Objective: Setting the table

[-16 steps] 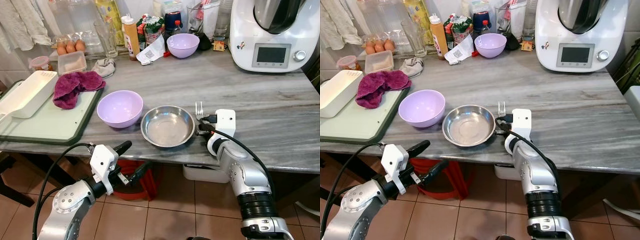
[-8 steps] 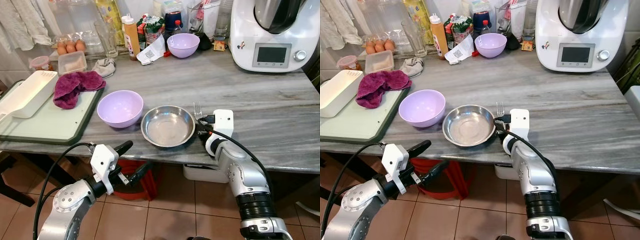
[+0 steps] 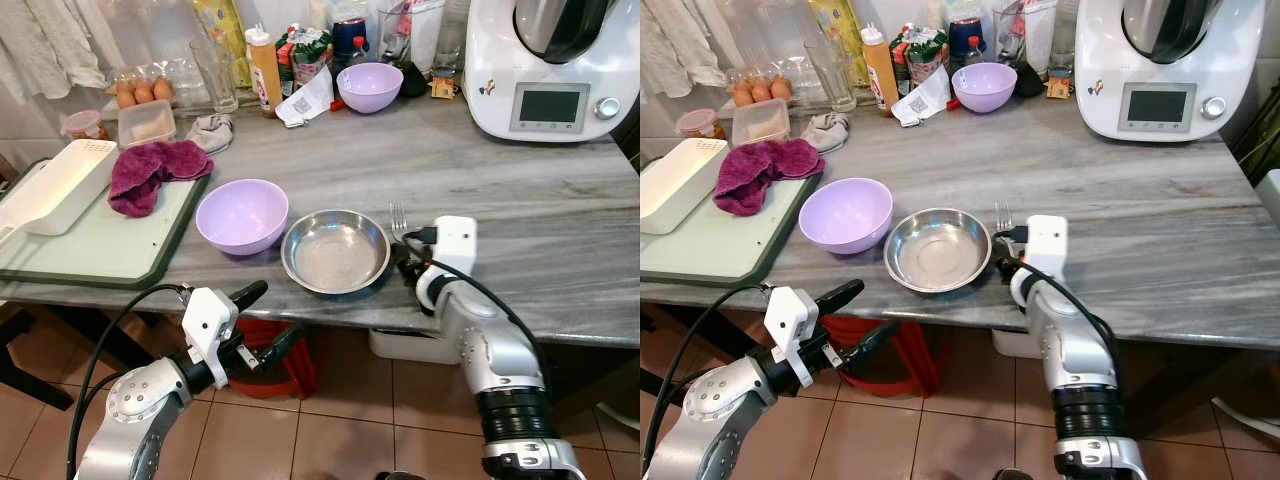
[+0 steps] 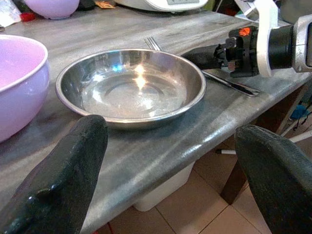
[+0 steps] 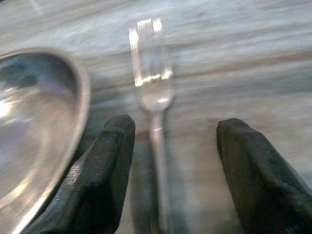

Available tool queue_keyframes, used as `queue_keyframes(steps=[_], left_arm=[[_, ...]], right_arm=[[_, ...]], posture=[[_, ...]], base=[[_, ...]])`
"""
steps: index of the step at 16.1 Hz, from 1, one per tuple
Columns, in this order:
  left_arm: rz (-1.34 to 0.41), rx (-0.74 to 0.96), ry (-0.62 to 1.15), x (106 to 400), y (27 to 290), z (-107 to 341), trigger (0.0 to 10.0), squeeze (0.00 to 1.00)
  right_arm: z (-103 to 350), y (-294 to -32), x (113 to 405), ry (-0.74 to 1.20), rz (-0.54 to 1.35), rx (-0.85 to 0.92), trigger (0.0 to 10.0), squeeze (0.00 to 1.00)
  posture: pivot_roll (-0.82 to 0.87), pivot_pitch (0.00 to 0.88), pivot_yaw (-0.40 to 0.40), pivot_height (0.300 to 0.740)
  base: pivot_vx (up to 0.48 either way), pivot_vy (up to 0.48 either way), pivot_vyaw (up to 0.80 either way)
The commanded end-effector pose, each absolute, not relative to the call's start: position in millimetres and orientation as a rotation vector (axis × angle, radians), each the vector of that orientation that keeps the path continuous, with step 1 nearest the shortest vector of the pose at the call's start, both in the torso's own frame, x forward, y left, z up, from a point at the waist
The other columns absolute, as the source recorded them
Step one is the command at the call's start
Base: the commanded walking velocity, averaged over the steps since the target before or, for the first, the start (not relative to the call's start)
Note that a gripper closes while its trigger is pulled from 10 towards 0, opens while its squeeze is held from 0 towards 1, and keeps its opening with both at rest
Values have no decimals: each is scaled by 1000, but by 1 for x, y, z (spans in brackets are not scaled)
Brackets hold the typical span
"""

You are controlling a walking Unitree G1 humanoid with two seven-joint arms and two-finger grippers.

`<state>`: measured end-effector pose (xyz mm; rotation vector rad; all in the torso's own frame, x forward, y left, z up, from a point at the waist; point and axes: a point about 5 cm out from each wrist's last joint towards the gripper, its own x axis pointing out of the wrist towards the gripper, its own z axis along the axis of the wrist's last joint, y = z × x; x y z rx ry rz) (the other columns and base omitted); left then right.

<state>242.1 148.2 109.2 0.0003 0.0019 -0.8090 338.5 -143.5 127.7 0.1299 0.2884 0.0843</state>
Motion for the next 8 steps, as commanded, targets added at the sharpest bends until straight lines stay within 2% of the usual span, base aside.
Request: queue_keyframes(steps=[1,5,7,8], left_arm=[[-811,3,6,242,149,109,10000,0],[-809,1,8,242,150,107,10000,0],[-807,-1,8,242,150,106,10000,0],[-799,-2,0,243,150,106,10000,0]], right_arm=[[132,-145,337,276,75,131,10000,1000],[140,-147,333,240,51,121,10000,1000],[152,-151,331,171,17,112,10000,1000],[166,-153,331,72,-2,119,10000,1000]], posture=[[-156,111,91,740],[-155,111,91,740],[-157,112,91,740],[-159,109,93,740]], base=[[0,0,0],[0,0,0],[0,0,0],[0,0,0]])
